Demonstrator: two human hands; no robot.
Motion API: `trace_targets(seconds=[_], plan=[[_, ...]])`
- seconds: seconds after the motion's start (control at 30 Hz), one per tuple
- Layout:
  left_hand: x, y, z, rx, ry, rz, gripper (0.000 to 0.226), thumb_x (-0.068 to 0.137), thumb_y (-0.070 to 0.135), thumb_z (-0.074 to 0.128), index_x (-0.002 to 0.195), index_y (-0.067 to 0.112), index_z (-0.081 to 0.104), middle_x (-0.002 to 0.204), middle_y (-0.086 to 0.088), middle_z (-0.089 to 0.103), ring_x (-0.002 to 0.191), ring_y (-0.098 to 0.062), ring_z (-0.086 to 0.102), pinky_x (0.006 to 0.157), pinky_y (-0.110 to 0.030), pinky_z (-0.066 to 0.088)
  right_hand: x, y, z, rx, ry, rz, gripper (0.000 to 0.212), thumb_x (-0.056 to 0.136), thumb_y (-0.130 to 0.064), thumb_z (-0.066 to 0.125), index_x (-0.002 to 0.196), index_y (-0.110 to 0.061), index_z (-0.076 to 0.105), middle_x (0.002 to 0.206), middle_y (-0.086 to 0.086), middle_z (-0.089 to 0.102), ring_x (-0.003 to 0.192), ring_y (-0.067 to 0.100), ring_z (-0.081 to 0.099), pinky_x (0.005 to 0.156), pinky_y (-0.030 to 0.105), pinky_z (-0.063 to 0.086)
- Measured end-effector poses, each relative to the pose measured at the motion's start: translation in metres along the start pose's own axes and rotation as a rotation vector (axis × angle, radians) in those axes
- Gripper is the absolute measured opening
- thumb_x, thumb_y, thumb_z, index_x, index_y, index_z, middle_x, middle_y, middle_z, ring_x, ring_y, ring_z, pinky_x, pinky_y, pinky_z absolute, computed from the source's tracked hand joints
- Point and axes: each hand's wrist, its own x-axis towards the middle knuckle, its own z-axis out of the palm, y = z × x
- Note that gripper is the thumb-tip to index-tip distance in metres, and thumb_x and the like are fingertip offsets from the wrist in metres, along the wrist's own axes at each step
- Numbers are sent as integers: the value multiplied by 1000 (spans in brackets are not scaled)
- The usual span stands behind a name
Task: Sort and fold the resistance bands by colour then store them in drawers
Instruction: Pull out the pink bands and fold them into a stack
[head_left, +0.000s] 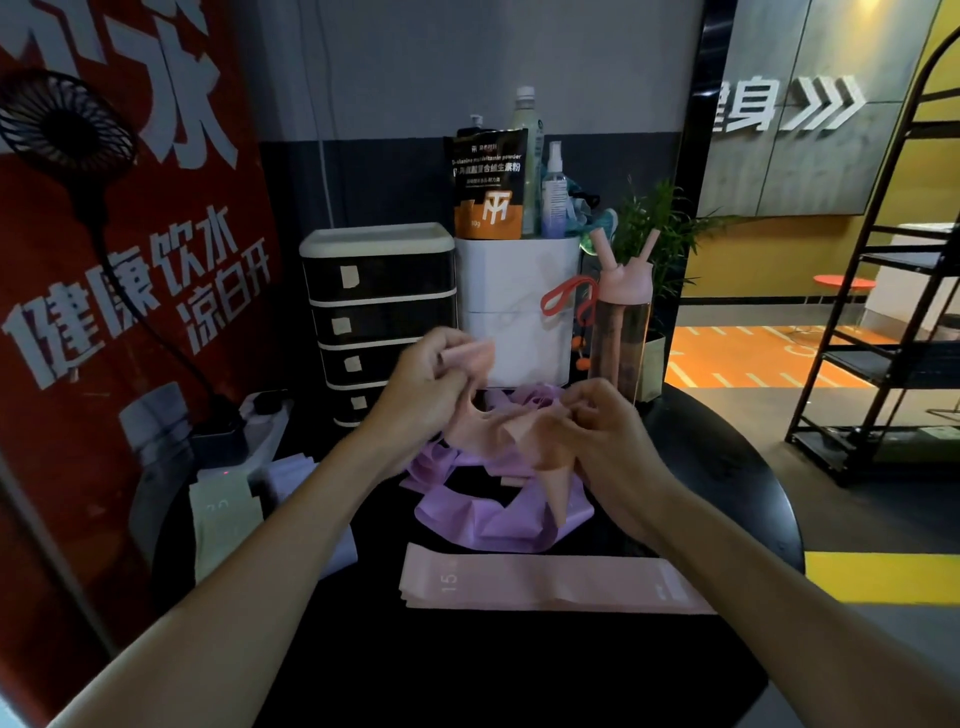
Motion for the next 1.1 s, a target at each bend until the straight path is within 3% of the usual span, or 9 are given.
trace_targets(seconds=[0.1, 0.2, 0.3, 0.43, 0.57, 0.63, 0.7, 0.83, 1.1], plan=[[-12, 2, 9, -37, -120, -73, 15, 95, 13, 62, 109, 17, 66, 81, 5, 66, 70, -3, 61, 65, -20, 46, 3, -4, -4, 33, 19, -2, 12, 91, 0, 62, 97, 7, 54, 80, 21, 60, 67, 22, 58, 54, 26, 50], [-19, -2, 15, 79, -256, -52, 28, 88, 30, 73, 113, 22, 62, 81, 2, 65, 72, -2, 62, 64, -16, 51, 3, -11, -6, 65, -37, -2, 10, 92, -1, 61, 95, 9, 59, 72, 12, 66, 54, 13, 62, 47, 20, 48], [-18, -8, 19, 147, -271, 5, 33, 81, 23, 80, 111, 22, 66, 85, 4, 67, 75, 1, 61, 71, -15, 49, 3, -14, -7, 138, -80, 33, 11, 93, 0, 59, 103, 3, 60, 72, 4, 71, 63, 14, 68, 60, 25, 56], [-14, -13, 21, 129, -227, 1, 28, 82, 10, 79, 110, 10, 73, 82, 4, 71, 76, -4, 65, 76, -24, 53, 7, -11, -7, 152, -42, 59, 17, 93, -5, 61, 109, -3, 58, 94, 13, 71, 86, 22, 68, 90, 50, 54], [-15, -6, 22, 124, -156, -5, 16, 80, 8, 77, 88, -4, 71, 72, -10, 55, 67, -17, 51, 63, -31, 44, 8, -6, -6, 97, -32, 62, 28, 89, -7, 67, 114, -8, 53, 112, 19, 60, 108, 34, 63, 92, 44, 56], [-16, -2, 22, 95, -101, -26, 26, 83, 4, 73, 71, -12, 56, 62, -8, 48, 58, -16, 46, 55, -26, 40, 6, -4, -5, 66, -22, 25, 32, 86, -12, 72, 112, -9, 53, 109, 17, 61, 103, 30, 64, 87, 38, 56], [-16, 1, 22, 33, -25, -56, 39, 86, 4, 71, 57, 0, 45, 49, -2, 44, 43, -11, 42, 44, -20, 35, 2, -4, -3, -23, 7, -51, 32, 81, -20, 77, 101, -10, 55, 95, 9, 63, 86, 19, 61, 77, 33, 53], [-16, 7, 24, -87, 77, -93, 37, 87, 12, 74, 60, 8, 49, 43, -3, 45, 35, -12, 39, 37, -18, 31, -4, -5, 3, -195, 45, -178, 31, 76, -26, 78, 80, -6, 56, 72, 1, 54, 66, 14, 49, 65, 38, 49], [-20, 15, 27, -102, 50, -72, 21, 87, 11, 74, 79, -3, 60, 40, 0, 51, 32, -9, 45, 35, -15, 34, -2, -6, 11, -246, 111, -201, 34, 81, -35, 74, 84, -2, 63, 72, 13, 62, 59, 12, 53, 60, 34, 52]])
